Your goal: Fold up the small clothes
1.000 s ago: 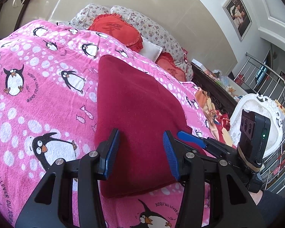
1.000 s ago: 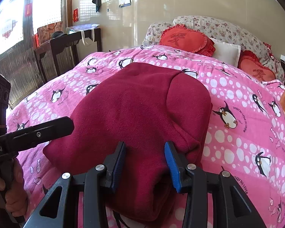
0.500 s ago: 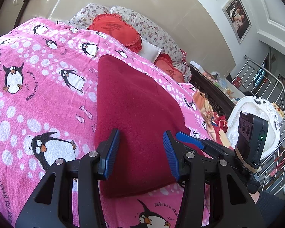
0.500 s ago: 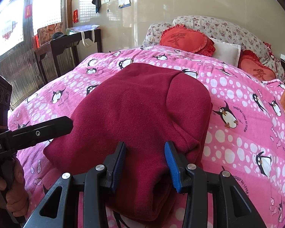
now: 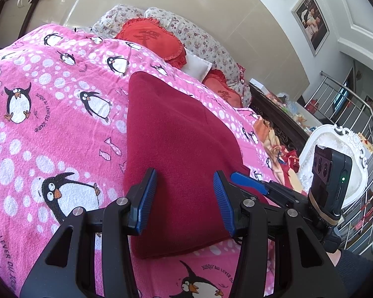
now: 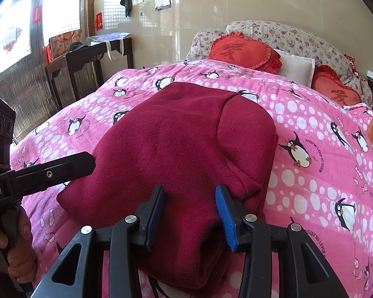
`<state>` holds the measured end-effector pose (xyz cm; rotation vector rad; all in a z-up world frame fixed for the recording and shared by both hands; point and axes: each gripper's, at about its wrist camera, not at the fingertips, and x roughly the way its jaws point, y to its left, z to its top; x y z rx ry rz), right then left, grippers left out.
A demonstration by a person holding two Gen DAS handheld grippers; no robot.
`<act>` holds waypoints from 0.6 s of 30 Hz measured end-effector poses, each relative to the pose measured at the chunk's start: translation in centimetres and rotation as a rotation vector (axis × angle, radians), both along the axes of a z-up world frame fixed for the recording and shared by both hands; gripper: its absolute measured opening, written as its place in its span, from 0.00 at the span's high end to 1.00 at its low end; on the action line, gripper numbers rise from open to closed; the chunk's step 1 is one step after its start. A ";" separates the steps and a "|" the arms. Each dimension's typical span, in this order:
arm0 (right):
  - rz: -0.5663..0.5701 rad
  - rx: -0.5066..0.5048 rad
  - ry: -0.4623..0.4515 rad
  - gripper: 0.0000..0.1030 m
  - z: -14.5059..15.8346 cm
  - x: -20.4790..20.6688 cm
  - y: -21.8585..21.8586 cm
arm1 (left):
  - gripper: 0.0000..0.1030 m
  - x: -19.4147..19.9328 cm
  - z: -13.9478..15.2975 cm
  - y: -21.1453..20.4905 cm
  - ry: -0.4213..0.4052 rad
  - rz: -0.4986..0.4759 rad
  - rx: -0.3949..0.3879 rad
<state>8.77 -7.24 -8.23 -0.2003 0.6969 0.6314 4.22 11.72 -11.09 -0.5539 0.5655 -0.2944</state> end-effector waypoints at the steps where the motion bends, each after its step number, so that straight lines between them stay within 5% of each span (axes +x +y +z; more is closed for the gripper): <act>1: 0.000 0.001 0.000 0.60 0.0 0.0 0.0 | 0.55 0.0 0.0 -0.1 0.001 0.001 0.002; 4: 0.001 0.007 0.002 0.60 0.0 -0.1 0.0 | 0.52 -0.2 0.2 -0.5 -0.005 0.002 0.020; 9: 0.003 0.015 0.005 0.60 0.0 -0.1 -0.1 | 0.28 -0.1 0.9 -1.2 -0.007 -0.037 0.042; 14: 0.002 0.018 0.006 0.60 0.0 -0.1 -0.2 | 0.02 -0.7 2.7 -3.2 0.047 0.001 0.248; 18: 0.005 0.014 0.017 0.60 0.3 0.0 -0.1 | 0.01 -3.4 4.4 -2.5 -0.005 0.068 0.287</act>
